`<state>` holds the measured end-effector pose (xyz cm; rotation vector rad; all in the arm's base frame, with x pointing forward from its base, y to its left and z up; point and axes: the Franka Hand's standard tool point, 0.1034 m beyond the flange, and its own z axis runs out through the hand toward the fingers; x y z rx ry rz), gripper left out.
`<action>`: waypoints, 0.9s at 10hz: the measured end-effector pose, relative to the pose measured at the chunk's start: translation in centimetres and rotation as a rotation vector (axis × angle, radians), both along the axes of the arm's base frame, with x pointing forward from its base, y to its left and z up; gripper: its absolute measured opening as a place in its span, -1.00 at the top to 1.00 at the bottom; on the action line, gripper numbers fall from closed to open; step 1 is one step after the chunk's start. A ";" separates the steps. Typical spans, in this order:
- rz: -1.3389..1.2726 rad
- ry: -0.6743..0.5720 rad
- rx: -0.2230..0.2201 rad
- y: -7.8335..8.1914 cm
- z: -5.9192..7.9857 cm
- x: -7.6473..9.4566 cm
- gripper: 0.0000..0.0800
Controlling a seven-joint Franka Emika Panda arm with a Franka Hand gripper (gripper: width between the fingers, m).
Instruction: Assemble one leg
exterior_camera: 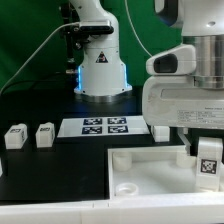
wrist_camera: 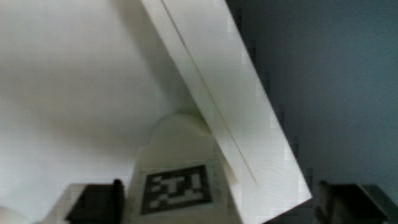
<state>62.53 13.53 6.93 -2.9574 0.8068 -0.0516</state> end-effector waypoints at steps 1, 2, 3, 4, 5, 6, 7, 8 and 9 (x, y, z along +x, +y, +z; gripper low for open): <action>-0.136 0.019 0.007 -0.2 -0.2 -0.3 0.24; -0.218 0.026 0.010 -0.4 -0.2 -0.3 0.24; -0.256 0.029 0.012 -0.4 -0.2 -0.3 0.25; -0.365 0.034 0.030 -0.6 0.0 -0.1 0.25; -0.512 0.041 0.058 -0.6 0.0 0.0 0.25; -0.646 0.043 0.087 -0.6 -0.3 0.1 0.25; -0.832 0.038 0.133 -0.7 -0.4 0.2 0.25; -1.021 0.033 0.200 -0.8 -0.4 0.3 0.25; -1.070 0.027 0.227 -0.7 -0.5 0.3 0.25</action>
Offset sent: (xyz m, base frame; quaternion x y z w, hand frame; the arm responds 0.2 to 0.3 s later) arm 0.0118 -0.0074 0.0117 0.0106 -0.0063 0.2231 0.9747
